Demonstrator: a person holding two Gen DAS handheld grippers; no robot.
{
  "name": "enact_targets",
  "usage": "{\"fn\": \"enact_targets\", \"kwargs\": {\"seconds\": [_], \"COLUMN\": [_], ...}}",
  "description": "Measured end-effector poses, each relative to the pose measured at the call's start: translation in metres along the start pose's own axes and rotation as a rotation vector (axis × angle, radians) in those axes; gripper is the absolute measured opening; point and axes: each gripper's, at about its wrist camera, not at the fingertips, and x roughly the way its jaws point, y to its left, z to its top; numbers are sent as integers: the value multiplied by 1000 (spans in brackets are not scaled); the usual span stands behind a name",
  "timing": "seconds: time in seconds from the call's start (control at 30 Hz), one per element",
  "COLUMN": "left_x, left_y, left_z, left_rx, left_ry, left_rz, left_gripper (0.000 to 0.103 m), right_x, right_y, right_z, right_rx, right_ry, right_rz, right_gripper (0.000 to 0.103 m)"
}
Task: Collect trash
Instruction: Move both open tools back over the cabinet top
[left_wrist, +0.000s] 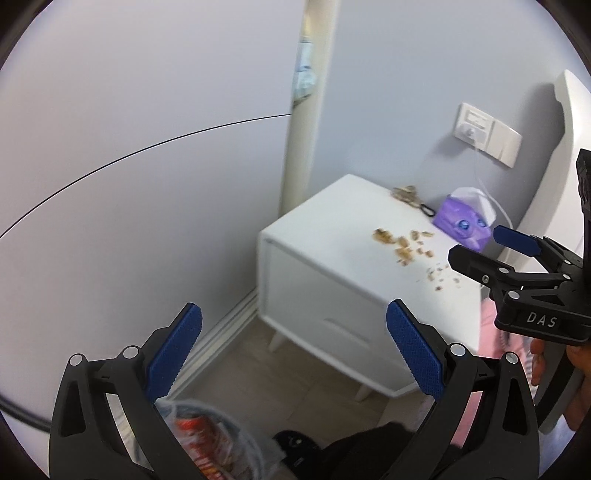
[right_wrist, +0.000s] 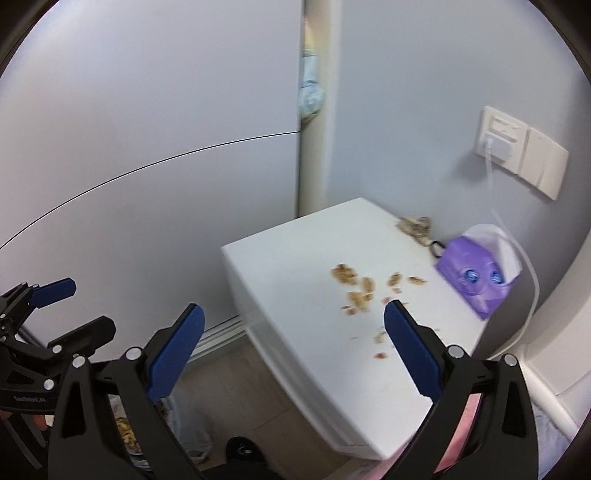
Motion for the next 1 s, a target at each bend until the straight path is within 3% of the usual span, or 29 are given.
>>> {"fn": "enact_targets", "kwargs": {"seconds": [0.4, 0.83, 1.0], "left_x": [60, 151, 175], "left_y": [-52, -68, -68], "left_z": [33, 61, 65], "left_rx": [105, 231, 268], "left_ry": [38, 103, 94], "left_rz": [-99, -137, -166], "left_gripper": [97, 97, 97], "right_x": [15, 88, 110], "right_y": [-69, -91, -95], "right_z": [-9, -13, -13], "right_rx": [33, 68, 63], "right_ry": [42, 115, 124], "right_rz": [-70, -51, -24], "right_gripper": [95, 95, 95]}}
